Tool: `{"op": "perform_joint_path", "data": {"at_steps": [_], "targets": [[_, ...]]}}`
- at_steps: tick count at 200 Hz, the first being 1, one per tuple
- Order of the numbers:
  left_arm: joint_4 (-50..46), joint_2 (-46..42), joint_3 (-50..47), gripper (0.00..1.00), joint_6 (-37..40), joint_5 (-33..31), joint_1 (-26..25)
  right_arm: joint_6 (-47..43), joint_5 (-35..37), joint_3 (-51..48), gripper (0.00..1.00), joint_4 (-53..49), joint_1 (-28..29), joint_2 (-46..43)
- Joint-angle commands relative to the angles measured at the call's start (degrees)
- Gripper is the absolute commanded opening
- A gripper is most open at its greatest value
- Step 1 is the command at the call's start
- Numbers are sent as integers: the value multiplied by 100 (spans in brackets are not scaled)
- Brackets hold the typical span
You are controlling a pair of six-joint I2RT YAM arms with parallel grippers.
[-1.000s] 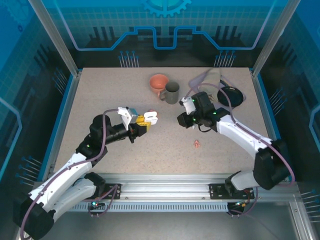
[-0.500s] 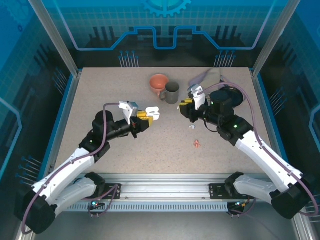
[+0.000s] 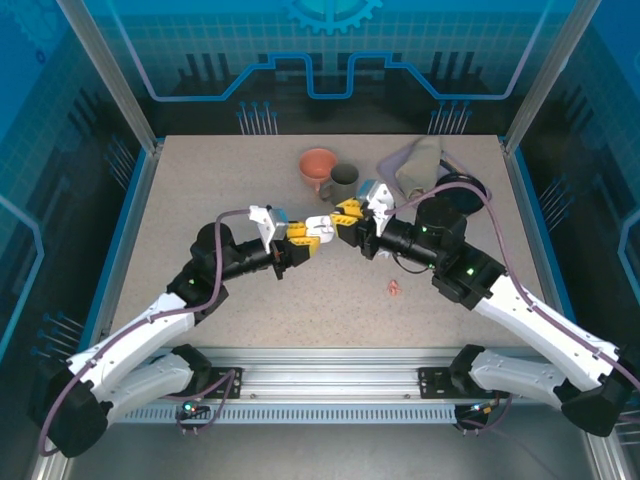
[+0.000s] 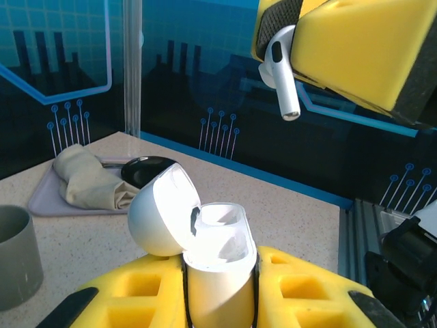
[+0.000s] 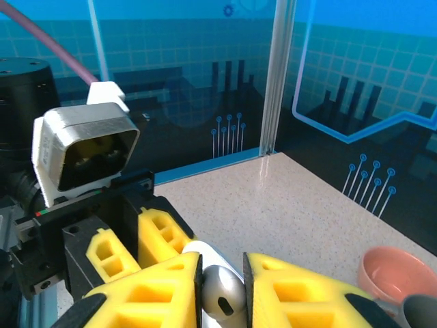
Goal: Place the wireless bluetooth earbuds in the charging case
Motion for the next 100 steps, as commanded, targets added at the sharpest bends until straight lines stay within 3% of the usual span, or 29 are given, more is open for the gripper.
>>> {"op": "perform_joint_path", "data": {"at_steps": [1, 100], "targets": [[310, 8, 163, 0, 307, 130, -75, -227, 241, -22, 23, 314, 200, -48], [281, -1, 192, 0, 376, 105, -110, -492, 507, 85, 24, 210, 652, 426]]}}
